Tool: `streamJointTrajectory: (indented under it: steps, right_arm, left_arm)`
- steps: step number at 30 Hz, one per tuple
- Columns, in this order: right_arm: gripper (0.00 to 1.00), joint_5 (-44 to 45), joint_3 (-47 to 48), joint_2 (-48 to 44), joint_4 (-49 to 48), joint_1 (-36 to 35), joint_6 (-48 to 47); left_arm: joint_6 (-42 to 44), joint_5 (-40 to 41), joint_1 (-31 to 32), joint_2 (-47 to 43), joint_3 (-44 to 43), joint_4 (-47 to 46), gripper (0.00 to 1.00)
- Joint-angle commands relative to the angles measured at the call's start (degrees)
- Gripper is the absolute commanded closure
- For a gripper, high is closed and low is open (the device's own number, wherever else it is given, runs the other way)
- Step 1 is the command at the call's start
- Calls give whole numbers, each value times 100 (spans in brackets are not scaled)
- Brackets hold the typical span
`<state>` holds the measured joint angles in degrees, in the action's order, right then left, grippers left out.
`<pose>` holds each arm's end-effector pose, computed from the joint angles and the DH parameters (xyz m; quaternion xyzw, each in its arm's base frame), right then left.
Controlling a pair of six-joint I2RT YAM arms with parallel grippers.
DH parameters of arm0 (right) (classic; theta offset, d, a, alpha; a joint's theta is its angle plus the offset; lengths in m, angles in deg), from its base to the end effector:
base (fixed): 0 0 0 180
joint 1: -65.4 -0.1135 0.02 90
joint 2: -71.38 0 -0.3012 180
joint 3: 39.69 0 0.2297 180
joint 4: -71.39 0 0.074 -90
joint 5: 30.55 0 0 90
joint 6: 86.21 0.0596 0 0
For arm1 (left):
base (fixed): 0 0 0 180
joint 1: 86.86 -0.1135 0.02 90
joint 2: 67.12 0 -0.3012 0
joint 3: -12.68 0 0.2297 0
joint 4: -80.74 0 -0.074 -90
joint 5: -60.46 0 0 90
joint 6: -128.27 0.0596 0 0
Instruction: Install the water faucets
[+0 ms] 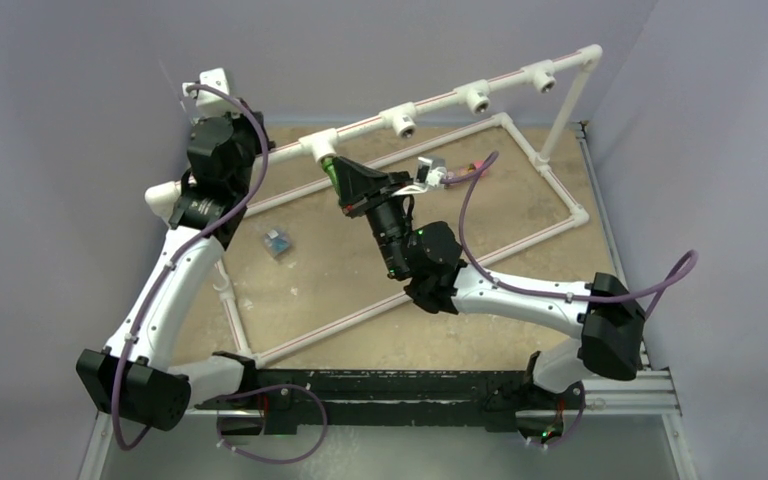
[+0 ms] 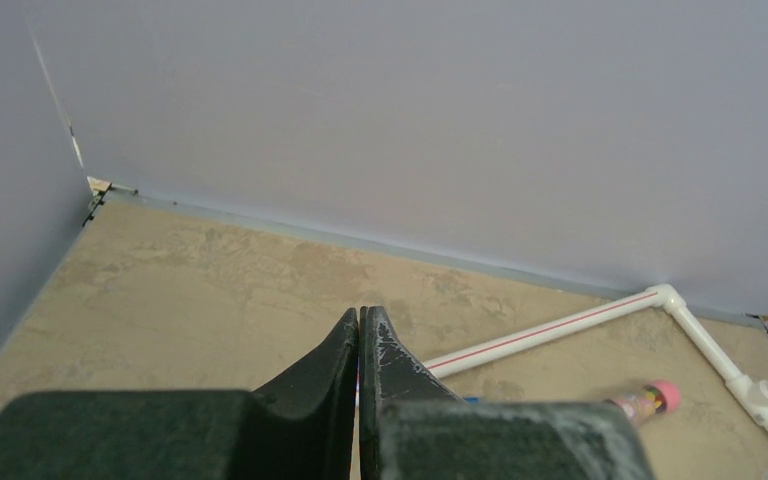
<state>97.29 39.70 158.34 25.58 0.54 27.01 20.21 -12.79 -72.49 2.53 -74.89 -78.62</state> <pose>0.1719 0.2803 0.4590 0.1259 0.4896 0.4899 0.7102 0.2607 -0.0491 0.4604 -0.1235 0.7124 -0.0894 0.6850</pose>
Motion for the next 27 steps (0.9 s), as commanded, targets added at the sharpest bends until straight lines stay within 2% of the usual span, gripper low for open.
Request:
streamJointTrajectory:
  steps: [1, 9, 11, 16, 20, 25, 27]
  right_arm:
    - [85, 305, -91, -19, 10, 103, -44]
    - [50, -65, -484, -522, -379, 91, -1268]
    - [44, -204, -646, -710, -499, 92, -1571]
    - [38, -927, -966, -1191, -490, 89, -2387]
    - [31, -1773, -968, -1505, 171, 54, -3216]
    - [23, -2079, -1041, -1664, 647, -149, -4385]
    - [20, -2093, -1067, -1638, 747, -317, -5135]
  left_arm:
    - [-48, -50, 13, 217, 451, 1357, 100]
    - [-57, -33, 13, 225, 457, 1334, 100]
    - [-52, -30, 13, 229, 457, 1338, 100]
    - [-40, -1, 13, 225, 457, 1348, 100]
    - [-31, 12, 13, 234, 457, 1348, 100]
    - [-30, 21, 13, 247, 448, 1348, 100]
    - [-29, 21, 4, 251, 448, 1349, 100]
